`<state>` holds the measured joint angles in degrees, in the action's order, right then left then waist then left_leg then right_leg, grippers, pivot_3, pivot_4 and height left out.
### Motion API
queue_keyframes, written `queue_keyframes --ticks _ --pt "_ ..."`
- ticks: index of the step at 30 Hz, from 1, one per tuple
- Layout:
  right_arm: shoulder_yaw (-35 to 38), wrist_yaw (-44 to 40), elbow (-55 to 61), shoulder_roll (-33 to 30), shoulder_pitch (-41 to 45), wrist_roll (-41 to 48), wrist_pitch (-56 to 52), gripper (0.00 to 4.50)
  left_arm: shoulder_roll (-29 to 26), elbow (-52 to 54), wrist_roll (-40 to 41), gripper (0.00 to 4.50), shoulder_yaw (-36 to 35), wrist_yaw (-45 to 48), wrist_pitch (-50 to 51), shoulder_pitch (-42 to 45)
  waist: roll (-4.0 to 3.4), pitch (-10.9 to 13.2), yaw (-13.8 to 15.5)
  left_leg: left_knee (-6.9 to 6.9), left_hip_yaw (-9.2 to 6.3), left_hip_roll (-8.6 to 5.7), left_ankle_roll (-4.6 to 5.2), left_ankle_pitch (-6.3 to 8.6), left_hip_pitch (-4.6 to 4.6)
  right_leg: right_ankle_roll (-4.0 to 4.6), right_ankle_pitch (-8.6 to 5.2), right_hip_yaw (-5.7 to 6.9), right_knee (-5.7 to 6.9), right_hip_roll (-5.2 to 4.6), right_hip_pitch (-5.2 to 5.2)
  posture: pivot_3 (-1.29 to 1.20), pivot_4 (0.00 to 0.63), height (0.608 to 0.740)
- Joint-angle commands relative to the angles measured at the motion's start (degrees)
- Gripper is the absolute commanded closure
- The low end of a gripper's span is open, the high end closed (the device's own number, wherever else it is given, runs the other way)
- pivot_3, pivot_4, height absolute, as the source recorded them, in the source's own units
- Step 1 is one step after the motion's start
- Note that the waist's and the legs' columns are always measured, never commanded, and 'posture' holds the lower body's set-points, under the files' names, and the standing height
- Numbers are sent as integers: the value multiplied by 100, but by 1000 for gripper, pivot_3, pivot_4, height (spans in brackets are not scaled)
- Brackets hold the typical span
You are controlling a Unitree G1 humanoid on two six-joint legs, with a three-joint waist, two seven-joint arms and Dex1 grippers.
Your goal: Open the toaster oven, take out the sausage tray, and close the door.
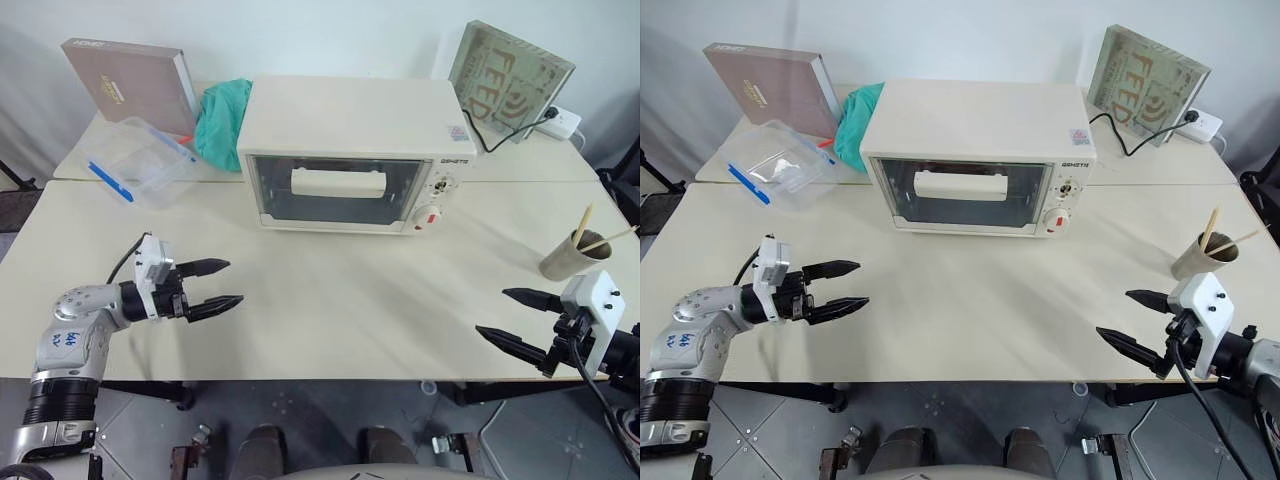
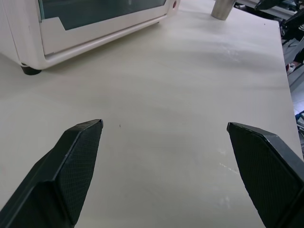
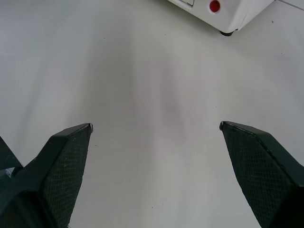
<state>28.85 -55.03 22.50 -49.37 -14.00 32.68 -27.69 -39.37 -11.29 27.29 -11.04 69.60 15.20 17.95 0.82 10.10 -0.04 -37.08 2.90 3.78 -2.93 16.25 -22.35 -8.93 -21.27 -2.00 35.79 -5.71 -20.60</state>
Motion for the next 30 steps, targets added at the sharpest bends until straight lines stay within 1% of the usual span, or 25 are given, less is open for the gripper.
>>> queue_keyframes --ticks 1,6,9,12,15,17,20,23,26,27,30 --pt "142 37 130 -67 29 14 -11 0 -29 86 82 36 -50 50 -103 115 0 0 -2 0 0 0 0 0 0 0 0 0 0 0 0 0 150 740" --pt "177 563 536 -123 210 181 -663 0 68 268 -56 36 -66 -455 -128 155 0 0 -1 -1 0 0 0 0 0 0 0 -3 3 0 -1 0 150 740" --pt "79 950 954 -194 481 492 -1394 0 135 445 157 36 -119 -563 66 212 0 0 -1 0 0 1 -1 0 -1 0 0 -3 4 0 -4 0 150 740" --pt "-424 1676 1751 18 1220 896 -1905 0 396 643 150 36 -66 -687 -257 281 0 0 -14 -1 -1 3 -1 0 -1 0 0 -3 6 0 -3 0 150 740" --pt "-975 2190 2032 279 1927 1222 -2343 0 566 687 323 36 -20 -788 113 407 2 1 -12 -1 -1 6 -4 -2 -2 0 0 -5 12 3 -9 0 150 740" --pt "-1517 2472 1957 529 2551 1166 -2440 0 783 704 522 36 -15 -746 150 533 3 2 -13 0 -2 6 -6 0 -6 0 0 -5 10 5 -10 0 150 740" --pt "-2024 2640 1643 810 3242 1048 -2452 0 970 642 623 36 -74 -712 6 667 6 3 -3 -10 1 4 -2 2 -20 -1 1 -6 17 2 -17 0 150 740" --pt "-2416 2541 1196 978 3783 850 -2286 0 1047 449 718 36 -204 -696 -68 863 6 3 -6 -15 1 4 -2 2 -32 -1 1 -5 18 2 -35 0 150 740" --pt "-2725 2366 674 1090 4266 566 -2015 0 993 280 714 36 -278 -661 -154 953 5 3 -16 -27 2 4 -5 1 -77 -1 1 -6 39 3 -84 0 150 740" --pt "-2796 2302 506 1112 4390 480 -1931 0 967 231 699 36 -292 -636 -175 961 5 3 -20 -30 4 4 -5 0 -84 -1 1 -6 60 3 -96 0 150 740" --pt "-2981 2087 61 1125 4644 171 -1647 0 906 132 700 36 -330 -587 -215 975 6 3 -31 -29 8 5 -5 0 -84 -1 1 -6 65 3 -101 0 150 740"
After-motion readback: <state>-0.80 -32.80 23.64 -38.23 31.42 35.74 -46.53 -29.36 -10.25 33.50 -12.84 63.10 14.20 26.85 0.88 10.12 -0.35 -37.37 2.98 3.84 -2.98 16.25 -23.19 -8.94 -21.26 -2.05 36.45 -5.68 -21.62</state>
